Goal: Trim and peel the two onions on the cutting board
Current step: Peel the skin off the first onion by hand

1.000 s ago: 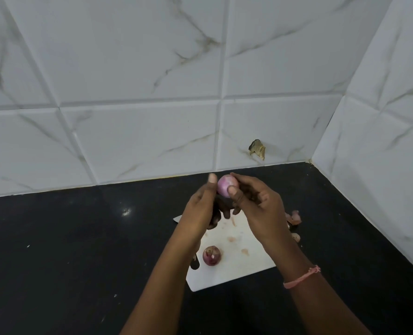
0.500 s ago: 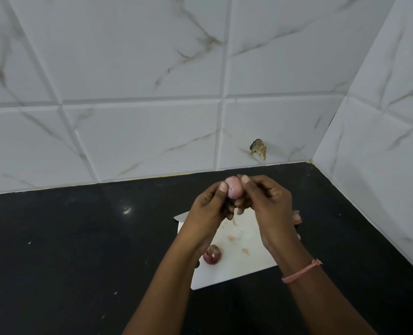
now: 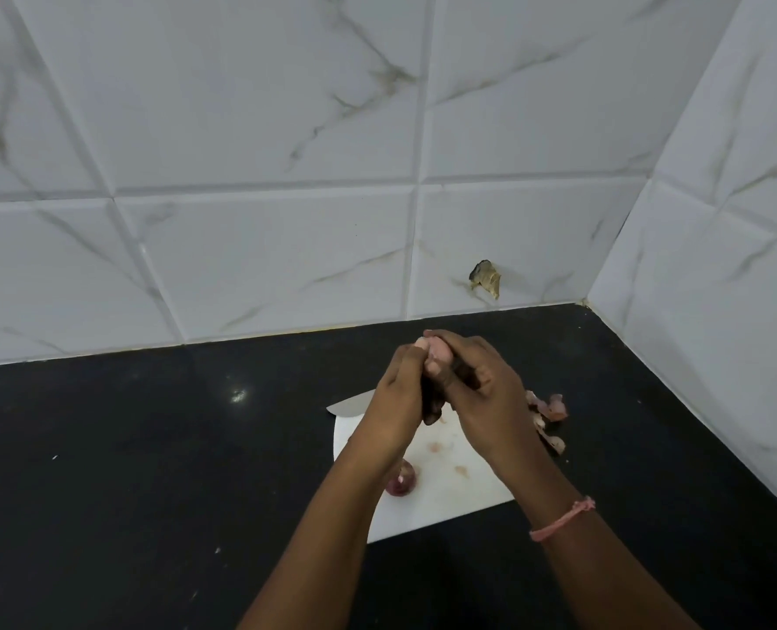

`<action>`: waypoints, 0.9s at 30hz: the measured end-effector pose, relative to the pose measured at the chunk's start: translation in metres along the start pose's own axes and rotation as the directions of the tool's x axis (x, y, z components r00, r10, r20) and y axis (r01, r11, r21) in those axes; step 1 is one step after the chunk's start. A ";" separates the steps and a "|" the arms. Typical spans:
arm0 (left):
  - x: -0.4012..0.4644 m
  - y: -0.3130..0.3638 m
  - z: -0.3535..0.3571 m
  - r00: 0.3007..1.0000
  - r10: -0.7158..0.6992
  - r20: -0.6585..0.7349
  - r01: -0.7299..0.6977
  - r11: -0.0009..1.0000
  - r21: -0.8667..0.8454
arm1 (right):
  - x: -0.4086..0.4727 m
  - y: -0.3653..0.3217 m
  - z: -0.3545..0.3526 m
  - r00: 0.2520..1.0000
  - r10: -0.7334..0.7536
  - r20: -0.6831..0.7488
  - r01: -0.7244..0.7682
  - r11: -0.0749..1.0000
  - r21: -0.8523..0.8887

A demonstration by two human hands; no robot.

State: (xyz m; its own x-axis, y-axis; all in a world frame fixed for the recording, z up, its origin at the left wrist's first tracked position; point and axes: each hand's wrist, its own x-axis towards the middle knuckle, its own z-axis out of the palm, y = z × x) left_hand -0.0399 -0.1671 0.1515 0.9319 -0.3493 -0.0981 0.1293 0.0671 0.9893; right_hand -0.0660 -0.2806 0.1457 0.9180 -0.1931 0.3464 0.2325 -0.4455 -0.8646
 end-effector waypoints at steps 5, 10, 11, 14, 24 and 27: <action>0.002 0.004 0.002 0.998 -0.051 0.027 0.053 0.995 -0.084 | -0.005 -0.006 0.005 0.937 -0.281 -0.208 0.247 0.953 -0.174; -0.001 0.000 0.010 0.998 -0.066 0.019 0.069 0.939 -0.336 | 0.008 -0.020 -0.001 0.947 -0.216 -0.239 0.232 0.972 0.045; -0.001 0.001 0.010 0.998 -0.067 0.016 0.069 0.926 -0.370 | 0.008 -0.022 -0.001 0.965 -0.147 -0.215 0.175 0.977 0.118; 0.000 0.010 0.008 0.995 -0.096 0.003 0.089 0.916 -0.392 | 0.007 -0.028 -0.006 0.995 0.056 -0.084 -0.020 0.922 0.387; -0.004 0.010 0.001 0.990 -0.094 -0.108 0.073 0.981 -0.181 | 0.000 -0.029 -0.011 0.993 -0.110 0.042 0.102 0.982 0.160; -0.003 0.010 0.002 0.988 -0.099 -0.118 0.077 0.981 -0.178 | -0.001 -0.025 -0.009 0.986 -0.163 0.020 0.162 0.985 0.051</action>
State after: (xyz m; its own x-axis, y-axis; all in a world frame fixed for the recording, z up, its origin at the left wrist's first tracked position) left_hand -0.0421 -0.1671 0.1622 0.9478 -0.2416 -0.2079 0.2593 0.2052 0.9437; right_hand -0.0753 -0.2774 0.1705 0.8741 -0.0998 0.4753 0.3943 -0.4257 -0.8145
